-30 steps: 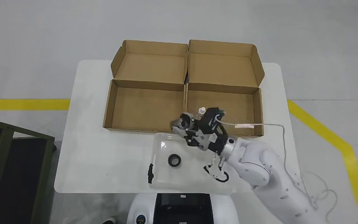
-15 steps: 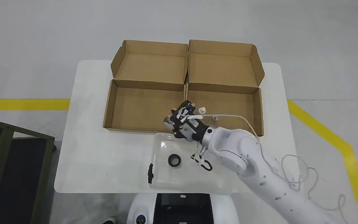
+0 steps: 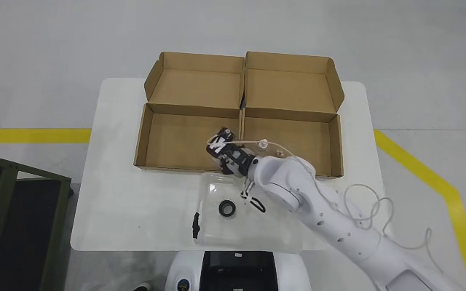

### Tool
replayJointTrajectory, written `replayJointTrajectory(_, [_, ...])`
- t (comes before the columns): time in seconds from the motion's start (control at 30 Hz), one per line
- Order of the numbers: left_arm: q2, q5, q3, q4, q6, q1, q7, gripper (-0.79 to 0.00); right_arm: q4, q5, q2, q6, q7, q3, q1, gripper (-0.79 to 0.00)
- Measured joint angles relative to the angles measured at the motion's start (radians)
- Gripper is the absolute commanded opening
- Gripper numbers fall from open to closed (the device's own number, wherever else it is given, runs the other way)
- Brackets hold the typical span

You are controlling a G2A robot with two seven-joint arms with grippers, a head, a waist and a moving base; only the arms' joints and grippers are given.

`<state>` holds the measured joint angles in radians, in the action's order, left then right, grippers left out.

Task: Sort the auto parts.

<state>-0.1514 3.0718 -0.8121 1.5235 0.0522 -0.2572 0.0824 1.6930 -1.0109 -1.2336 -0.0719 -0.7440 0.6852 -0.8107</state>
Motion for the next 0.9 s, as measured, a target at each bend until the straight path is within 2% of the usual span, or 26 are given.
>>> replayJointTrajectory(0.43, [0.000,0.000,0.000,0.000,0.000,0.000,0.000,0.000,-0.144,0.052,-0.065,-0.002,-0.071,-0.060,0.100,-0.785])
replayJointTrajectory(0.9, [0.000,0.000,0.000,0.000,0.000,0.000,0.000,0.000,-0.237,0.055,-0.107,-0.003,-0.099,-0.080,0.126,-0.785])
